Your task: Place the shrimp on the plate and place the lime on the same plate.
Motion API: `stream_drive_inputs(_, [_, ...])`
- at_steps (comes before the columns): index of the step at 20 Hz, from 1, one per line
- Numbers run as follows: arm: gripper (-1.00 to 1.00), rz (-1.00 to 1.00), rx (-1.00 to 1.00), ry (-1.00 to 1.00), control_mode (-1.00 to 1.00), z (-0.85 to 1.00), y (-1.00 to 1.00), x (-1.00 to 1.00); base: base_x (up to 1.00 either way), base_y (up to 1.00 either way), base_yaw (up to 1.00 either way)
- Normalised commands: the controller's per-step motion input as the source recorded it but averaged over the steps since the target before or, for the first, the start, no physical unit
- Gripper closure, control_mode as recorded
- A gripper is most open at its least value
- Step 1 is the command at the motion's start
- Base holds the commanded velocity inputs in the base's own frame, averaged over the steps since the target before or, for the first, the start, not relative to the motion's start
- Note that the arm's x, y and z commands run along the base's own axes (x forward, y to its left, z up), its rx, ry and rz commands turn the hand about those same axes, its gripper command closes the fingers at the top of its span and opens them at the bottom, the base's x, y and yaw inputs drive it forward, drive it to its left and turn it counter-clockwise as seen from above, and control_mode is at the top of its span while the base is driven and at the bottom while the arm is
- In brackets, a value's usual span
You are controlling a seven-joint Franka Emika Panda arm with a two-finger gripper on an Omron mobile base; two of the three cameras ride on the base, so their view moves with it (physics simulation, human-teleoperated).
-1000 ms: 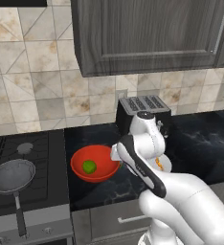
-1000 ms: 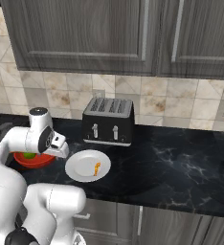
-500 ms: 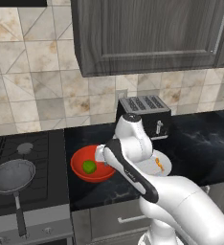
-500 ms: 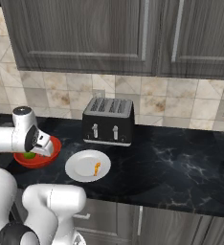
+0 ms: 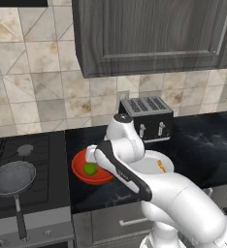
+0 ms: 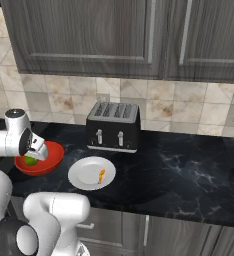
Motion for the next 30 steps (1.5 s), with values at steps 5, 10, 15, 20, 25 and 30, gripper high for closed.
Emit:
stream_drive_inputs(5, [-1.0, 0.02, 0.02, 0.0, -1.0, -0.08, 0.03, 0.25, 0.0, 0.0, 0.0])
stream_drive_inputs(10, [-1.0, 0.04, 0.01, 0.0, -1.0, -0.21, 0.05, 0.3, 0.0, 0.0, 0.0])
stream_drive_inputs(15, [-1.0, 0.06, 0.02, 0.0, -1.0, -0.18, 0.18, 0.22, 0.0, 0.0, 0.0])
stream_drive_inputs(20, [-1.0, 0.06, 0.01, 0.0, -1.0, -0.16, 0.22, 0.14, 0.0, 0.0, 0.0])
stream_drive_inputs(25, [-1.0, 0.03, 0.0, 0.0, -1.0, -0.13, 0.16, 0.14, 0.0, 0.0, 0.0])
stream_drive_inputs(30, [-1.0, 0.01, 0.0, 0.0, -1.0, -0.14, 0.09, 0.17, 0.0, 0.0, 0.0])
